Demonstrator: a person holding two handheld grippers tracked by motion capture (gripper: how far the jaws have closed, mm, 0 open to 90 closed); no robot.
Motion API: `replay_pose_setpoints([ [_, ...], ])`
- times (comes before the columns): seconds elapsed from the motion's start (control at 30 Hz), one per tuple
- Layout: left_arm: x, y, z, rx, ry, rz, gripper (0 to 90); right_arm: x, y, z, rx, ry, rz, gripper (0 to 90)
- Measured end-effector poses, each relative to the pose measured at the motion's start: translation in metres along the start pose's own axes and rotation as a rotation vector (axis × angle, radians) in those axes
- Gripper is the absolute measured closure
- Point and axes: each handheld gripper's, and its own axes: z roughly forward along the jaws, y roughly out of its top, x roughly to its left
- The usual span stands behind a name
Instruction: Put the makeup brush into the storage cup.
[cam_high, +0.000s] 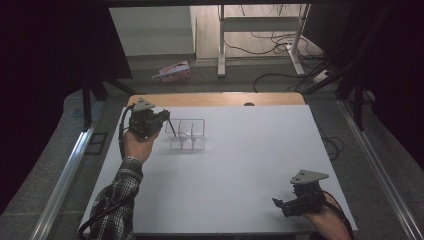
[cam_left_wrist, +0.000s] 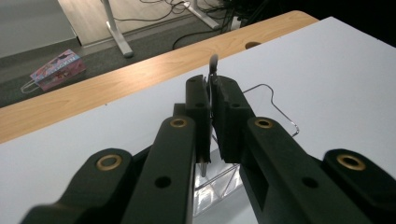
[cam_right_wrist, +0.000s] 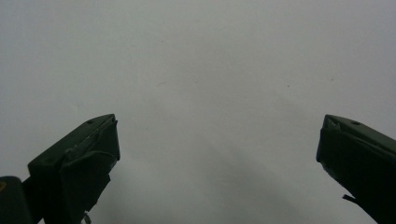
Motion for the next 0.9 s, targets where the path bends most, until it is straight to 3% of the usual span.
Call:
replay_pose_setpoints([
  [0.7, -0.004, -0.016, 0.016, 0.051, -0.004, 0.015, 84.1, 0.001, 0.0, 0.002, 0.018, 0.006, -0.018, 0.0],
  [0.77, -0.004, -0.016, 0.016, 0.059, -0.011, 0.014, 75.9, 0.001, 0.0, 0.002, 0.018, 0.006, -0.018, 0.0],
  [0.9, -0.003, -0.015, 0.015, 0.045, -0.004, -0.011, 42.7, 0.001, -0.001, 0.002, 0.019, 0.005, -0.019, 0.0],
])
